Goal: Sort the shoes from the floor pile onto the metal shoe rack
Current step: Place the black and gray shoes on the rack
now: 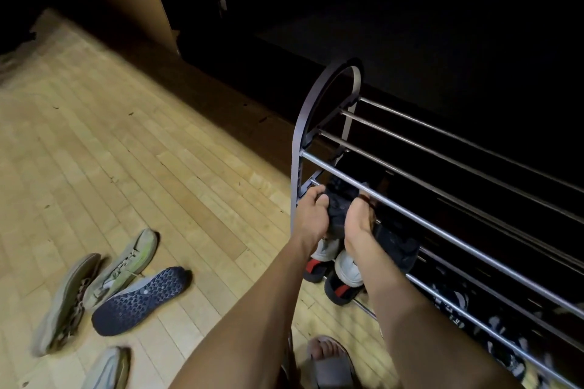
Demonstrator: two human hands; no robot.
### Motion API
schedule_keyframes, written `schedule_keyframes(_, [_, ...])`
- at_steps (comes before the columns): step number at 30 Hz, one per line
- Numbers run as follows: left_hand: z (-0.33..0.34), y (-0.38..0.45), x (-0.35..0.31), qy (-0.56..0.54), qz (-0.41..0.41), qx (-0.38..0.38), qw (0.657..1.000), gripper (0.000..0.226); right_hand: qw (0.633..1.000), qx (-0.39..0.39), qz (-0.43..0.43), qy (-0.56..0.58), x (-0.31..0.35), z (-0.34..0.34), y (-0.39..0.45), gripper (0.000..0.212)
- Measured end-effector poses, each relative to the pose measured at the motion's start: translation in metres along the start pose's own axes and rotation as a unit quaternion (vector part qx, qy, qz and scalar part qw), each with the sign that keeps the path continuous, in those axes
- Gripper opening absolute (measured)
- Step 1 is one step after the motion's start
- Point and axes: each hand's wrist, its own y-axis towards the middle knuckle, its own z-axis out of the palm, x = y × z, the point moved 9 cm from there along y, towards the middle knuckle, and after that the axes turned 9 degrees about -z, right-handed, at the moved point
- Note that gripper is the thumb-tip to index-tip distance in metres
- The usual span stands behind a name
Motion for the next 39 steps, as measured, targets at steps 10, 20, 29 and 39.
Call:
schedule_keyframes(10, [0.003, -0.011, -0.003, 0.028, -0.013, -0.014, 0.999, 0.032, 0.997, 0.01, -0.034, -0.075, 0.004, -0.011, -0.003, 0.054])
schedule_keyframes(20, [-0.04, -0.05, -0.021, -0.023, 0.026, -0.063, 0.997, 0.031, 0.979, 0.024, -0.072, -0.188, 0.018, -0.038, -0.028, 0.053])
schedule_keyframes(29, [-0.141, -0.12, -0.039, -0.096, 0.037, -0.086, 0.991, 0.031, 0.937, 0.183, -0.131, -0.268, 0.045, -0.019, -0.093, 0.044])
schedule_keyframes(39, [-0.302, -0.186, -0.024, -0.101, 0.067, -0.211, 0.97, 0.033, 0.894, 0.337, -0.182, -0.232, 0.03, 0.071, -0.19, 0.054])
